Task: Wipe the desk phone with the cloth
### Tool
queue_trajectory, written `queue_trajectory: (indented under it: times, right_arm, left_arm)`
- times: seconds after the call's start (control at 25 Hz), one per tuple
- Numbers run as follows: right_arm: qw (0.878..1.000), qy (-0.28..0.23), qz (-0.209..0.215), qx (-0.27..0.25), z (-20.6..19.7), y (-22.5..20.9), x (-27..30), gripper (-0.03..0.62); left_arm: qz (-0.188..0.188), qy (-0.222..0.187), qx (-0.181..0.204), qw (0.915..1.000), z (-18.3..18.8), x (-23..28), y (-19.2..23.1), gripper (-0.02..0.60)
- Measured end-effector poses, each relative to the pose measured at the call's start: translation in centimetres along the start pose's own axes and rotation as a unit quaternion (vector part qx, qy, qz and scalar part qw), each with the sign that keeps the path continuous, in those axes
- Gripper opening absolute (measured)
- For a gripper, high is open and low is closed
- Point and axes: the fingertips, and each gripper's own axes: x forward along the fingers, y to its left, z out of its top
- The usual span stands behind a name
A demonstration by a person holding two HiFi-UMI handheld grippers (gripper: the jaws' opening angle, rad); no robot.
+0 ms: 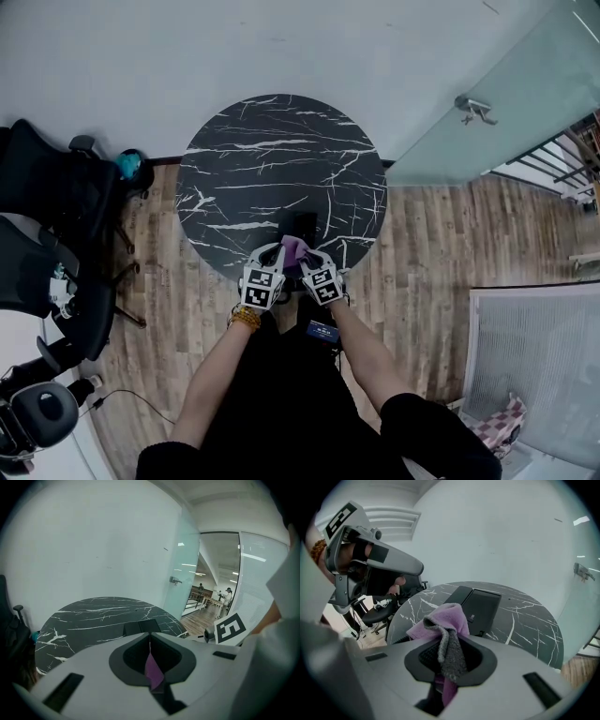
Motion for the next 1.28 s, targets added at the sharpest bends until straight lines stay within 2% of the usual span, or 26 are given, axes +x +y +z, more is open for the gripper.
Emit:
queue_trajectory:
  times: [0.84, 1.0, 1.12, 1.28]
  right_arm:
    - [0.999, 0.025, 0.024, -0.008, -2.1, 1.2, 0.1, 0.060]
    - [0.998, 0.032, 0.049, 0.018, -1.4, 1.3, -0.8, 0.060]
    - [0.999, 0.000, 0.038, 0.030, 0.7, 0.5, -1.8, 0.060]
    - [0.994, -0.096, 0.001, 0.047, 6.6, -0.6, -4.5, 0.060]
  left_arm:
    - [-0.002, -0.006, 0.011, 0.9999, 0.3, -0.9, 0.1, 0.018]
    - [-0.003, -0.018, 0.014, 0.9997, 1.3, -1.3, -0.1, 0.018]
    - [0.001, -0.035, 0.016, 0.9993, 2.3, -1.7, 0.3, 0.018]
    - [0.009, -0.060, 0.030, 0.9977, 4.0, -2.4, 0.7, 0.018]
